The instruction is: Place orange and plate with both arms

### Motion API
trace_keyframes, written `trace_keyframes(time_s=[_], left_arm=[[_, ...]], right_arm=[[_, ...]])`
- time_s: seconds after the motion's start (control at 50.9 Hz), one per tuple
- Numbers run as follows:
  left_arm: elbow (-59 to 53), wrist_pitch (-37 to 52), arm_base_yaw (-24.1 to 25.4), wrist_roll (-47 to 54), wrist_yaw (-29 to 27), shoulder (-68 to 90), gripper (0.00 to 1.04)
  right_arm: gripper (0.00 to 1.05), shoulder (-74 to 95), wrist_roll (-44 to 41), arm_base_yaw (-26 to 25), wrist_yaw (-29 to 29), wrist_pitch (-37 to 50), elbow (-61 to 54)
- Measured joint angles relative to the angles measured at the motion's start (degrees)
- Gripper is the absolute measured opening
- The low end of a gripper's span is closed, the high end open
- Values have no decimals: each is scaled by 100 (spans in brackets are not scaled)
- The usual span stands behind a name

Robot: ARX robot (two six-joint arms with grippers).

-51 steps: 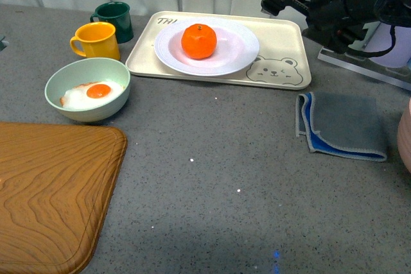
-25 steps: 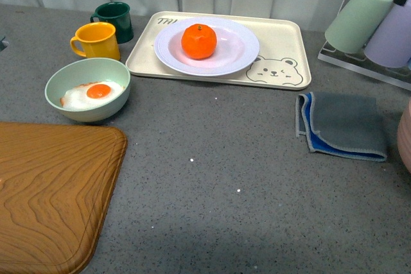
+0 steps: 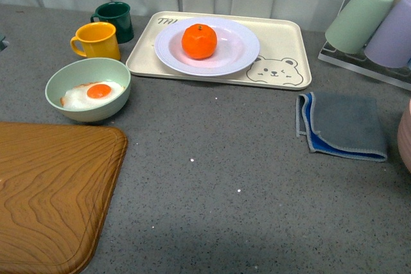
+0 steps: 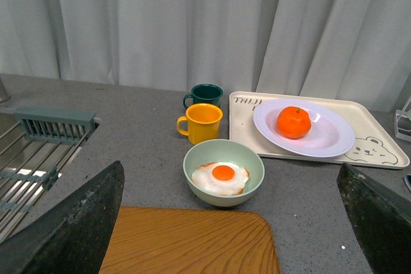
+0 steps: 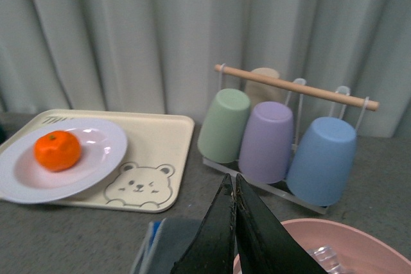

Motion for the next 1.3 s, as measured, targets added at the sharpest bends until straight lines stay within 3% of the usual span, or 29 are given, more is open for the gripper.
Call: trace_keyframes(time_s=[0.118,1.297], left_arm=[[0,0,0,0,0,0,98],[0,0,0,0,2,0,98]], right_arm=[[1,-699,2,-243,-136,-328,-352],[1,-5401,0,-247,-164,-4166,-1088]])
